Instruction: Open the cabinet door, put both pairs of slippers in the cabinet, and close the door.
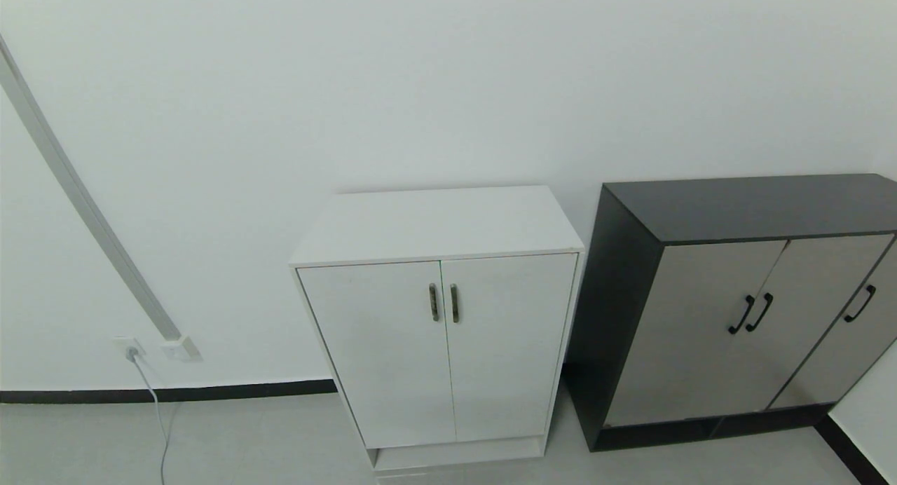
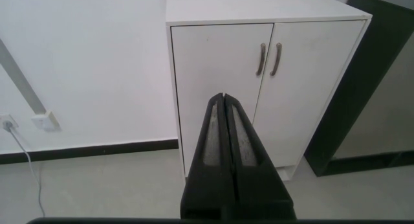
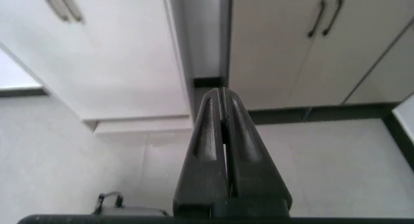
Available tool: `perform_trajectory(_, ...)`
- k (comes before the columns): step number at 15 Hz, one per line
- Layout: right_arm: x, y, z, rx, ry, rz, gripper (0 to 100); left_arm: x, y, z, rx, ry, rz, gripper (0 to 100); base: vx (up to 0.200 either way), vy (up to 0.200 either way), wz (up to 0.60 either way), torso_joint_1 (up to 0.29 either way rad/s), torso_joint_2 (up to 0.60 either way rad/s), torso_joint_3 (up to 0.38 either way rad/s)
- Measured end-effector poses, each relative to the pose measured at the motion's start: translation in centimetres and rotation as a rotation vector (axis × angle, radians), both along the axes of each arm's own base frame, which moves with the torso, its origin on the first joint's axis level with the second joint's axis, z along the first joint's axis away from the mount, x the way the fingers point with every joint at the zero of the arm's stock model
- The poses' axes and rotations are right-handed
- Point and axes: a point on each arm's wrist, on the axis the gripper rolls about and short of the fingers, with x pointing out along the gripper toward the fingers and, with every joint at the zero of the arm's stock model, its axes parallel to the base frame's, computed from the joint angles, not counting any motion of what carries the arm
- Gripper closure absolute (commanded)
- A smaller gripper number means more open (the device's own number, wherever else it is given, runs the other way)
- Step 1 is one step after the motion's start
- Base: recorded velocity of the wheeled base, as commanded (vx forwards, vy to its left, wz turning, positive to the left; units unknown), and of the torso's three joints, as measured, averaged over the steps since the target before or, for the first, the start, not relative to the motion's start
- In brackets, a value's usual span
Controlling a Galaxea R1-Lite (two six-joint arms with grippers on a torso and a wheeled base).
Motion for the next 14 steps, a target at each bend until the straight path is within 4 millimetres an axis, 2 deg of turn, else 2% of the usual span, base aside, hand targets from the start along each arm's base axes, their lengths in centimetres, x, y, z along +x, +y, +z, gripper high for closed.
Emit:
perform_trajectory(9,-1.4,0.0,-0.3,-0.008,-0.182,0.040,100,0.0,0.0,0.0,0.000,0.000,0.000,100,0.000,0.000,0.00,0.000,0.00,0.000)
perform_trajectory(14,-1.6,-0.2,-0.3,0.010,-0.214,-0.048,100,0.0,0.0,0.0,0.001,0.000,0.000,100,0.000,0.000,0.00,0.000,0.00,0.000)
